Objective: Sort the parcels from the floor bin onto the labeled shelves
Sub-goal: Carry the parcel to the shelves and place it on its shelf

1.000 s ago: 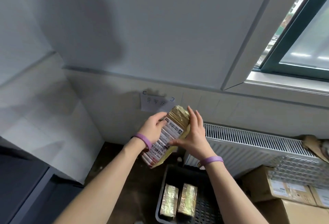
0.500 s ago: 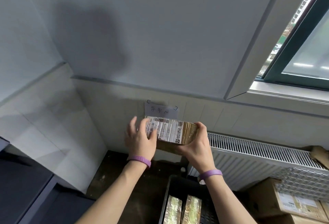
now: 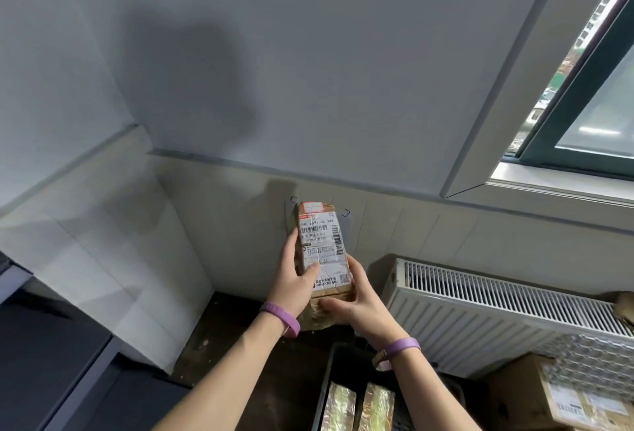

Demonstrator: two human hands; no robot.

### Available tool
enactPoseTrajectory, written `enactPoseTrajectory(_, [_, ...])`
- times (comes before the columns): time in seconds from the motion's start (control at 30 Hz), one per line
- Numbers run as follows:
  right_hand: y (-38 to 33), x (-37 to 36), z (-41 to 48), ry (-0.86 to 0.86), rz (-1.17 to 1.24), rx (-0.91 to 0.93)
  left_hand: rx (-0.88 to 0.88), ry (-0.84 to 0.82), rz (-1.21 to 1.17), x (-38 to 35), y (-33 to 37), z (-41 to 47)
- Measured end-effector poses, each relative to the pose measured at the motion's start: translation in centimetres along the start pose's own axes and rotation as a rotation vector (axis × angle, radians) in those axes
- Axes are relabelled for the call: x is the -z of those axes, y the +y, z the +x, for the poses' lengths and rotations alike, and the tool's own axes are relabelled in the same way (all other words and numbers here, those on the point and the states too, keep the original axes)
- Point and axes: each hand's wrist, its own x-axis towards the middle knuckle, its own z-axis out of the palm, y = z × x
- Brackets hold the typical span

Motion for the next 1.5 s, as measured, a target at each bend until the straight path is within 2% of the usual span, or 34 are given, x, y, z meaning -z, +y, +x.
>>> enactPoseTrajectory(0.17, [0.6, 0.0, 0.3, -0.007, 0.034, -0.035, -0.044, -0.025, 0.065, 0.7, -0.2, -0.2])
enactPoseTrajectory(0.37, [0.7, -0.9, 0.5, 0.046, 0.036, 0.006, -0.043, -0.026, 0.212, 1.2, -0.6, -0.2])
enactPoseTrajectory(0.5, [0.6, -1.8, 1.0, 0.035, 0.038, 0.016, -0.047, -0.034, 0.209, 2.3, -1.0, -0.1])
enactPoseTrajectory(0.9, [-1.8, -10.9, 4.0, -0.118, 0.076, 0.123, -0.047, 0.147, 0.15, 11.6, -1.8, -1.9])
enactPoseTrajectory(1.0, [-2.2, -14.3, 4.0, -0.224, 0.08, 0.156, -0.05, 0.269, 0.145, 14.5, -1.3, -4.3])
enactPoseTrajectory(1.2, [-3.3, -20.3, 2.3, -0.55, -0.007, 0.249, 0.037, 0.641, 0.159, 18.3, -1.0, -12.1])
enactPoseTrajectory(1.33, [-3.1, -23.3, -1.6, -0.778, 0.012, 0.252, 0.035, 0.873, 0.123, 18.0, -1.3, -19.3])
enactPoseTrajectory(1.5, [-0.9, -25.6, -9.0, -1.011, 0.008, 0.236, 0.102, 1.03, 0.049, 16.3, -3.1, -28.7])
